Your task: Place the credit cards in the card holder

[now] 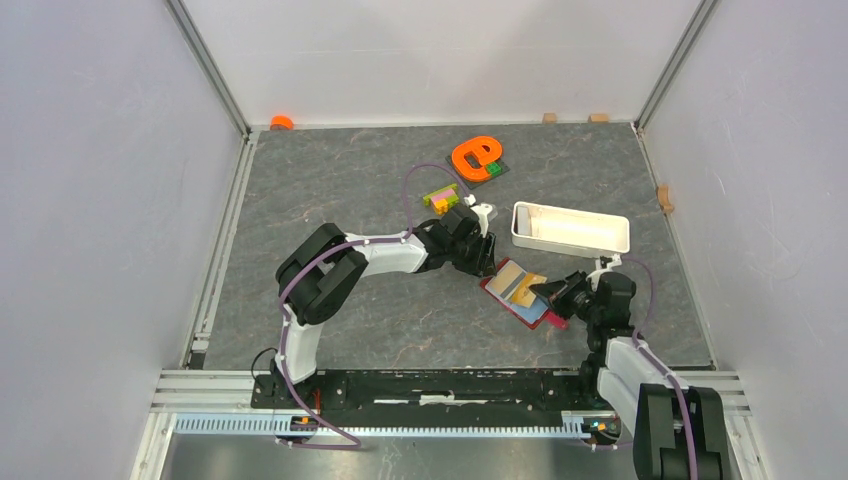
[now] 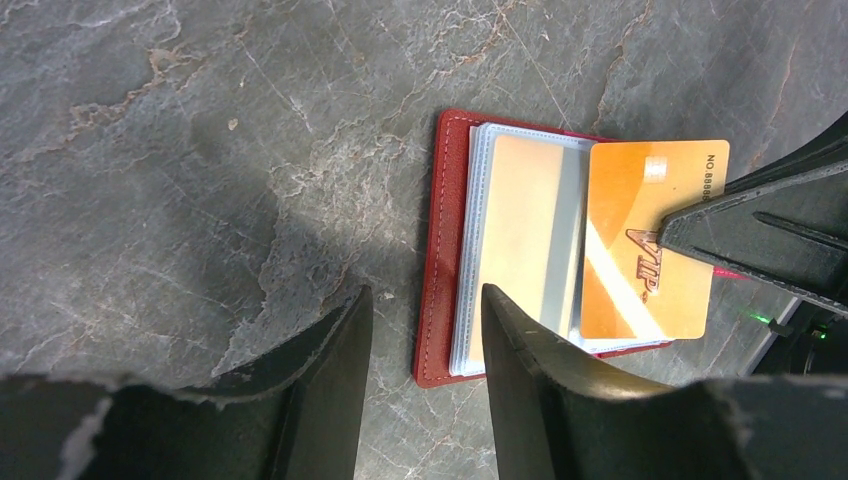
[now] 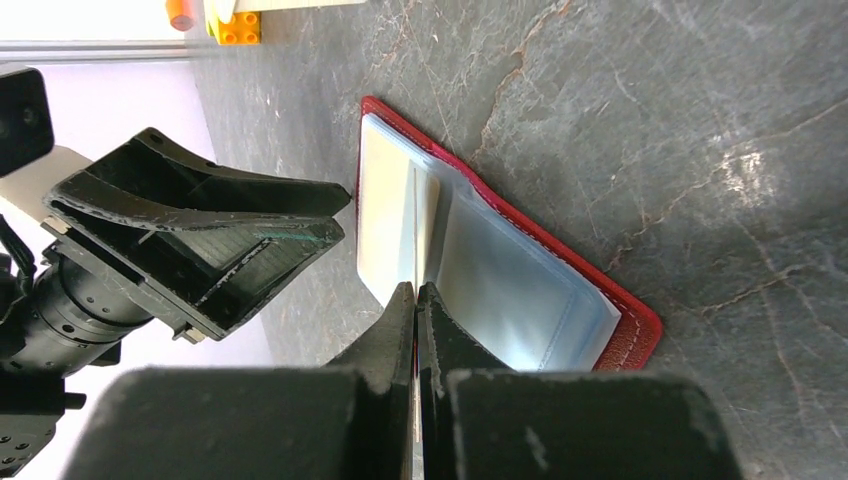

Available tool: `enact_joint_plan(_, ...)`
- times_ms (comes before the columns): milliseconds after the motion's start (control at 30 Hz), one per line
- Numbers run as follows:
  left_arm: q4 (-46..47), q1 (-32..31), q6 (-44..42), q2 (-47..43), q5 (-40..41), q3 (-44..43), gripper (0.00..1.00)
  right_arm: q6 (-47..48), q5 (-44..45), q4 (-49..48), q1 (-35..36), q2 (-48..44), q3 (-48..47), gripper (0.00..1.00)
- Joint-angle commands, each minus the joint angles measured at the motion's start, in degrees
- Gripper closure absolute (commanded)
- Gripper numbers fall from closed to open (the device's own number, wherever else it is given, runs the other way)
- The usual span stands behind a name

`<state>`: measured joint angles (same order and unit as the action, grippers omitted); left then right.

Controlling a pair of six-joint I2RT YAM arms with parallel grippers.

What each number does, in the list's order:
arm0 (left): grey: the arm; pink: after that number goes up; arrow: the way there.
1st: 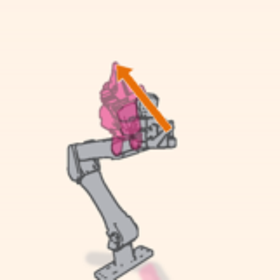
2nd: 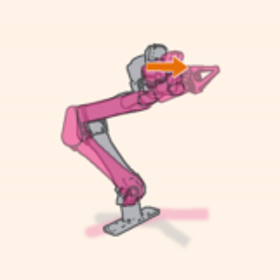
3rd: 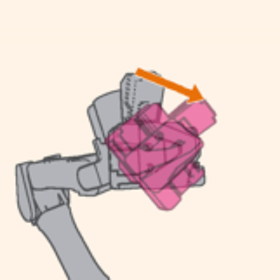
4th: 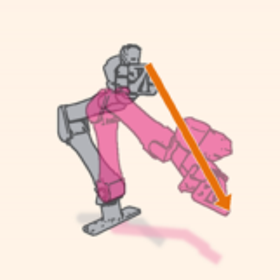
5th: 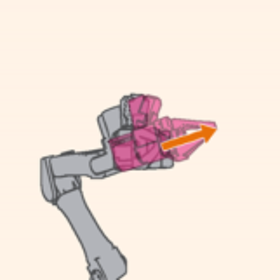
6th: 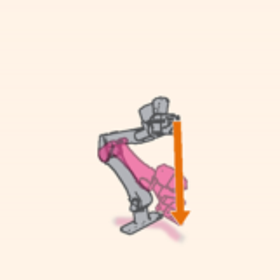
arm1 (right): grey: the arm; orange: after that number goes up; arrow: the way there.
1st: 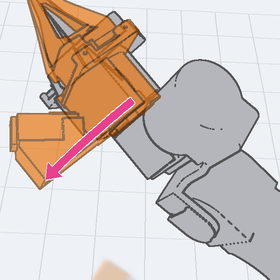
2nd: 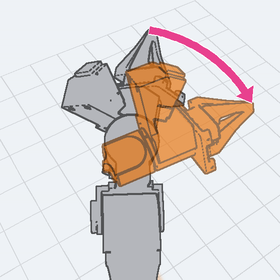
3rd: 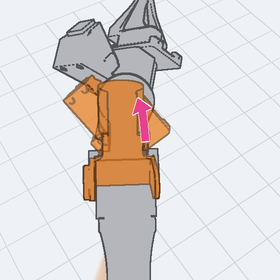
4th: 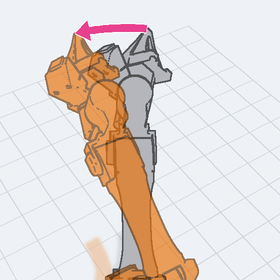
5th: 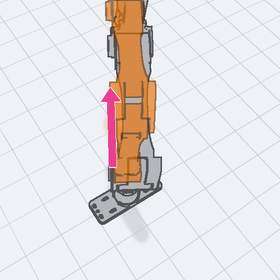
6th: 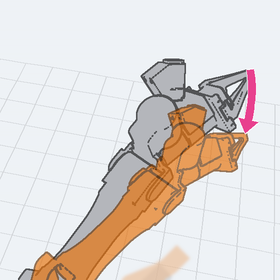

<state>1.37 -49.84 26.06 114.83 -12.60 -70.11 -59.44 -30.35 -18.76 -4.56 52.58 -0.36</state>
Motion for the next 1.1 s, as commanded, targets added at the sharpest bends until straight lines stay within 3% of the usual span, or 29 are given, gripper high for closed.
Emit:
enact_joint_plan(0,-0.1,-0.1,-1.5,1.3,-0.9,-0.8,0.49,-1.1,1.8,1.2,-0.2,-3.7,9.7,1.00)
enact_joint_plan(267,0.6,-0.1,-0.8,1.0,-1.4,-0.5,0.50,-2.5,4.6,7.0,-0.2,-11.7,12.7,1.00)
enact_joint_plan(1067,1.0,-0.2,-0.5,2.1,-2.2,-0.8,0.51,-2.4,4.4,-4.9,-0.1,1.7,16.0,1.00)
